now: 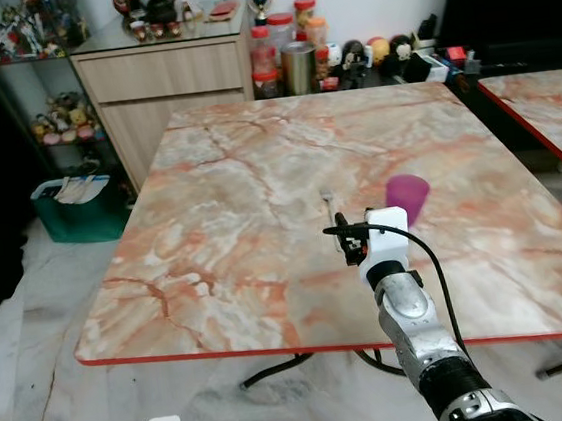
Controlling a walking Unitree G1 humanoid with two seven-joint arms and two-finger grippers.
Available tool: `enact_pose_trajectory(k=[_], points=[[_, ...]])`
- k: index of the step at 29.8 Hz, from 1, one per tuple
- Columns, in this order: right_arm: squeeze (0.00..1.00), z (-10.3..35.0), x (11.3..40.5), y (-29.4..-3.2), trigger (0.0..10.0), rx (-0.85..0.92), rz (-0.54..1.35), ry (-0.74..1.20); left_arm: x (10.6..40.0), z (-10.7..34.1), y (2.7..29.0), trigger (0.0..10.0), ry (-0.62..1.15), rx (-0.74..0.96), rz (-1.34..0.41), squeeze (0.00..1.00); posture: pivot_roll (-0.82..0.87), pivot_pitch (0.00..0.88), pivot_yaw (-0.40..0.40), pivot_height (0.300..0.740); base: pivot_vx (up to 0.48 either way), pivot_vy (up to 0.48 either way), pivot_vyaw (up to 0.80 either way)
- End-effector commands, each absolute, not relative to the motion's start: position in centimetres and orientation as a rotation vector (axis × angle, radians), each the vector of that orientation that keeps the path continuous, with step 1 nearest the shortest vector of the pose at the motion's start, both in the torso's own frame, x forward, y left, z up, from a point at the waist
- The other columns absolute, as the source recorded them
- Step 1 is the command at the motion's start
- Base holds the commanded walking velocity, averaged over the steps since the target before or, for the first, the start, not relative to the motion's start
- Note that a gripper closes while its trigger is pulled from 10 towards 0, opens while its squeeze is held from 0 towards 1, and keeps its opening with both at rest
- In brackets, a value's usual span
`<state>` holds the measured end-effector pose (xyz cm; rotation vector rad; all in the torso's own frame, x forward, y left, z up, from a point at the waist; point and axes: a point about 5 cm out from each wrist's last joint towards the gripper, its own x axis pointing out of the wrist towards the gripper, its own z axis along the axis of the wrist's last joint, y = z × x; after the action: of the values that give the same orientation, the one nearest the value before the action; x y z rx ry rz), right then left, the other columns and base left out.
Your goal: Setting the table
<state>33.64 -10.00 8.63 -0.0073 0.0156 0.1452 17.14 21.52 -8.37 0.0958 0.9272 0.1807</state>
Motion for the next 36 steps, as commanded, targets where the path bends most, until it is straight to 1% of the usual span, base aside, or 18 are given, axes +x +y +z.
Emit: enact_pose_trajectory(k=[1,19,36], points=[[0.00,9.06,33.86,-9.46,10.0,-0.016,0.166,0.002,17.25,-8.29,21.73,10.0,0.928,0.108,0.185,0.00,0.04,0.000,0.007,0.740,0.337,0.000,0.00],[0.00,8.96,33.65,-9.34,10.0,-0.006,0.165,-0.002,17.03,-8.39,21.75,10.0,0.936,0.111,0.180,0.00,0.04,0.000,0.011,0.740,0.337,0.000,0.00],[0.00,8.78,33.60,-9.44,10.0,0.013,0.148,0.005,16.73,-8.54,21.64,10.0,0.946,0.114,0.170,0.00,0.04,0.000,0.016,0.740,0.000,0.000,0.00]])
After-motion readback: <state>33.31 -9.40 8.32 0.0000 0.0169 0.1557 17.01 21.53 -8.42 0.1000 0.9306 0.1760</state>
